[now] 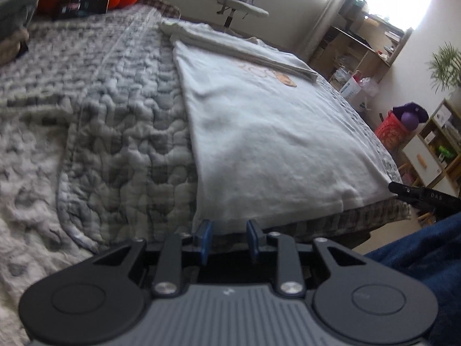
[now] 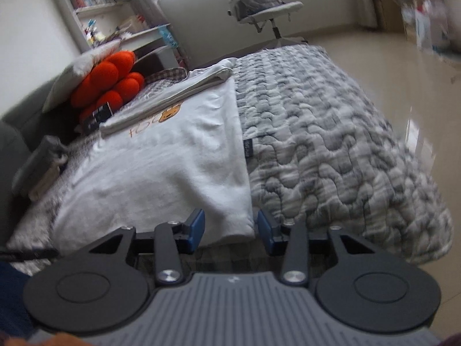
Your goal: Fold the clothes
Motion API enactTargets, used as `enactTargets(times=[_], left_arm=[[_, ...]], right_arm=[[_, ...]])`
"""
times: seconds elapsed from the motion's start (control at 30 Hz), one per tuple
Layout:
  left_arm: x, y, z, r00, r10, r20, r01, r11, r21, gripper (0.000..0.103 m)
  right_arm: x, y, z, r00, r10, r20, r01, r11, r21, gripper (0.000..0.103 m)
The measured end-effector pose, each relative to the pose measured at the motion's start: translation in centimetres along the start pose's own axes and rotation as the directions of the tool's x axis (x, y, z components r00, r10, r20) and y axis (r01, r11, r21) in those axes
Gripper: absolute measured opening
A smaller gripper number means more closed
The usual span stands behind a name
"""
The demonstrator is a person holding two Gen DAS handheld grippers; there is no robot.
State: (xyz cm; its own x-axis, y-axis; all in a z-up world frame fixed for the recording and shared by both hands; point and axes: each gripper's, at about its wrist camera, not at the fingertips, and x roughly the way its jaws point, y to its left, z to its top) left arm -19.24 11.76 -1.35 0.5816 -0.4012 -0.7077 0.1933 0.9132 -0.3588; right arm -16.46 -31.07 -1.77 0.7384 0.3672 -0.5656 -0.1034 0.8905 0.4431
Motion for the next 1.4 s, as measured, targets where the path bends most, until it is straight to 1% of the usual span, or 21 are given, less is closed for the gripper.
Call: enactTargets(times=[0.13,0.23,0.27,0.3,0.33,0.43,0.57,0.67,0.7,0.73,0.77,0.8,0.83,0.93,1.0,1.07,1.17,1.2,1.27,1.33,1.4], left_arm=[[0.4,0.2,-0.1,1.000,-0.027,-0.013,0.027,1.000,-0.009,0.027],[0.4,0.8,0.0,0.999,-0.051,-0.014,0.050,0.998,-0.042,0.027],[0.3,0.9,0.0,0.998,-0.059,-0.014,0.059,0.997,-0.049,0.027],[0.3,1.1,0.0,0.998,-0.068,-0.014,0.067,0.996,-0.057,0.027],[0.3,1.2,0.0,0.997,-0.076,-0.013,0.075,0.995,-0.063,0.027],[0.5,1.4,0.1,0.995,-0.104,-0.010,0.102,0.991,-0.083,0.027],[0.5,1.7,0.1,0.990,-0.143,0.011,0.143,0.984,-0.108,0.027],[0.6,2.0,0.1,0.985,-0.168,0.026,0.170,0.976,-0.136,0.027],[0.6,2.1,0.0,0.985,-0.170,0.029,0.172,0.975,-0.143,0.026],[0.7,2.2,0.0,0.985,-0.171,0.031,0.174,0.974,-0.149,0.022],[0.7,2.2,0.0,0.985,-0.168,0.034,0.171,0.973,-0.152,0.017],[0.7,2.2,-0.1,0.986,-0.165,0.036,0.168,0.974,-0.154,0.005],[0.7,2.2,-0.1,0.987,-0.158,0.038,0.162,0.975,-0.153,0.000],[0.0,1.9,0.0,0.986,-0.147,0.075,0.156,0.980,-0.126,0.000],[-1.2,1.5,0.0,0.981,-0.157,0.116,0.168,0.982,-0.088,0.000],[-2.1,1.6,0.2,0.975,-0.170,0.140,0.184,0.979,-0.091,0.000],[-3.2,1.8,0.5,0.967,-0.190,0.171,0.208,0.973,-0.097,0.000],[-3.4,1.7,0.5,0.968,-0.181,0.174,0.199,0.976,-0.094,0.000],[-2.9,1.8,0.6,0.979,-0.132,0.157,0.149,0.983,-0.103,0.000],[-2.2,2.3,0.3,0.979,-0.148,0.138,0.166,0.978,-0.128,0.000],[-1.8,2.6,0.1,0.980,-0.156,0.125,0.174,0.972,-0.155,0.001]], right_arm=[[-0.3,-1.6,-0.1,0.997,0.074,0.010,-0.074,0.991,0.115,0.044],[-0.6,-3.2,-0.3,0.990,0.140,0.029,-0.143,0.965,0.219,0.045],[-0.6,-3.5,-0.4,0.988,0.150,0.033,-0.154,0.959,0.240,0.044],[-0.7,-3.8,-0.5,0.986,0.160,0.038,-0.164,0.951,0.261,0.040],[-0.8,-3.8,-0.6,0.986,0.162,0.041,-0.167,0.950,0.263,0.038],[-1.0,-3.5,-0.6,0.987,0.155,0.046,-0.162,0.957,0.241,0.038],[-1.2,-3.5,-0.8,0.985,0.161,0.061,-0.171,0.956,0.240,0.041],[-0.9,-3.6,-1.1,0.984,0.162,0.075,-0.176,0.952,0.252,0.031],[-0.8,-3.7,-1.2,0.984,0.158,0.078,-0.173,0.950,0.258,0.025],[-0.7,-3.8,-1.3,0.985,0.153,0.083,-0.170,0.949,0.265,0.020],[-0.7,-3.8,-1.4,0.985,0.150,0.088,-0.169,0.948,0.272,0.018],[-0.8,-3.9,-1.5,0.985,0.148,0.092,-0.168,0.946,0.279,0.016],[-0.8,-3.9,-1.6,0.985,0.145,0.097,-0.167,0.943,0.286,0.013],[-1.0,-3.6,-1.4,0.985,0.137,0.103,-0.162,0.945,0.283,0.010],[-1.3,-3.2,-1.2,0.985,0.131,0.116,-0.158,0.950,0.270,0.010],[-1.9,-2.7,-0.7,0.979,0.144,0.146,-0.179,0.949,0.261,0.010],[-3.0,-2.0,0.0,0.962,0.178,0.209,-0.228,0.941,0.249,0.010],[-3.3,-1.7,0.3,0.958,0.182,0.222,-0.234,0.942,0.240,0.010],[-3.6,-1.1,0.6,0.958,0.179,0.225,-0.227,0.951,0.210,0.010],[-3.5,-0.7,0.7,0.962,0.168,0.214,-0.209,0.960,0.186,0.010],[-3.1,-0.8,0.5,0.971,0.141,0.191,-0.177,0.967,0.186,0.010]])
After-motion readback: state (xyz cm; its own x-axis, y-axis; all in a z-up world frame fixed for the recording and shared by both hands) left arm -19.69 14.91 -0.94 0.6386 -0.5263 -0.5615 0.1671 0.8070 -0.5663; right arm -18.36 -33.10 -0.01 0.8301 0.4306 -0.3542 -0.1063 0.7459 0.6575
